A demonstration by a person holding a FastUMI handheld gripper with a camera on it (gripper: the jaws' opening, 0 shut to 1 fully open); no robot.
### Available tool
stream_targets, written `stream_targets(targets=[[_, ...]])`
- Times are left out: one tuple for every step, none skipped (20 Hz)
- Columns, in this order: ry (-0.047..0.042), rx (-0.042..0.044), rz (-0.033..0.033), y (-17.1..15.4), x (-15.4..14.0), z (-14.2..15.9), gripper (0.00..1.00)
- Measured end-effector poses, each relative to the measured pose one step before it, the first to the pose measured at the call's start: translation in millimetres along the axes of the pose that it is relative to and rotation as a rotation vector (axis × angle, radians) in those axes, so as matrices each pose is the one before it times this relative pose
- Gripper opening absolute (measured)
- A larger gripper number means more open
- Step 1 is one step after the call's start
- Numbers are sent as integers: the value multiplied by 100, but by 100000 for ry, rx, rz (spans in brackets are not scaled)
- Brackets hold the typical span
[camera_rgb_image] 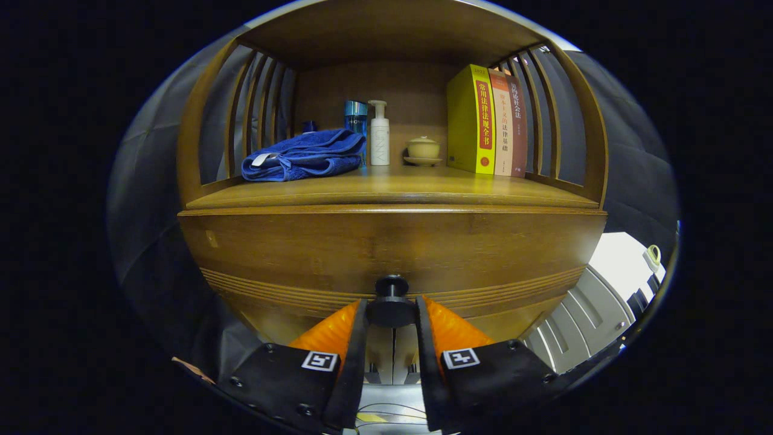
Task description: Pull open the drawer, take out the items inside it, and place them on the countertop above the cabinet.
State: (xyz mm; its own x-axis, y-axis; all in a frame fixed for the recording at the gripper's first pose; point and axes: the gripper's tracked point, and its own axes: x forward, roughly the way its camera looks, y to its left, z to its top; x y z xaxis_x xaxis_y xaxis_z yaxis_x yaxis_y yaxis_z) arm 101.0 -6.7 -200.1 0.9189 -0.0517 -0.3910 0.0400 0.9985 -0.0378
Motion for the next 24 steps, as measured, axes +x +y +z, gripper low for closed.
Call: stream_targets(targets=[[281,-436,220,12,-307,-192,48],[556,-146,132,-20,-433,-174,47],[281,92,103,64,-517,-216,47],[753,136,-46,-20,-596,-315,47],[349,186,-274,27,-706,-277,47],[679,-104,-27,82,-753,-348,48],[-62,277,90,57,-790,-229,48],[378,-91,249,55,-783,-395,48],[-26,-233,197,-21,-667,-310,47],[80,-657,63,-85,-723,-284,47],[93,167,-64,-71,-641,-228,47],[-113,821,118,82,-531,-300,47],[133,413,-32,106,-505,-231,47],[163,-417,-144,-4,-419,-193,47],[-491,-886,-202,39,-385,-86,47],[251,-560,-167,17,-378,-270,47],[-115,25,-46,87,-404,-118,47],[288,319,61,-63,-448,-233,47],[384,690,102,50,-392,-199,47],[52,390,167,-11,-443,-130,47],[416,-48,144,3,-421,-215,47],[-185,199,171,-25,-412,-143,47],[88,606,178,80,-424,-247,47],[292,-145,224,51,-433,-230,47]])
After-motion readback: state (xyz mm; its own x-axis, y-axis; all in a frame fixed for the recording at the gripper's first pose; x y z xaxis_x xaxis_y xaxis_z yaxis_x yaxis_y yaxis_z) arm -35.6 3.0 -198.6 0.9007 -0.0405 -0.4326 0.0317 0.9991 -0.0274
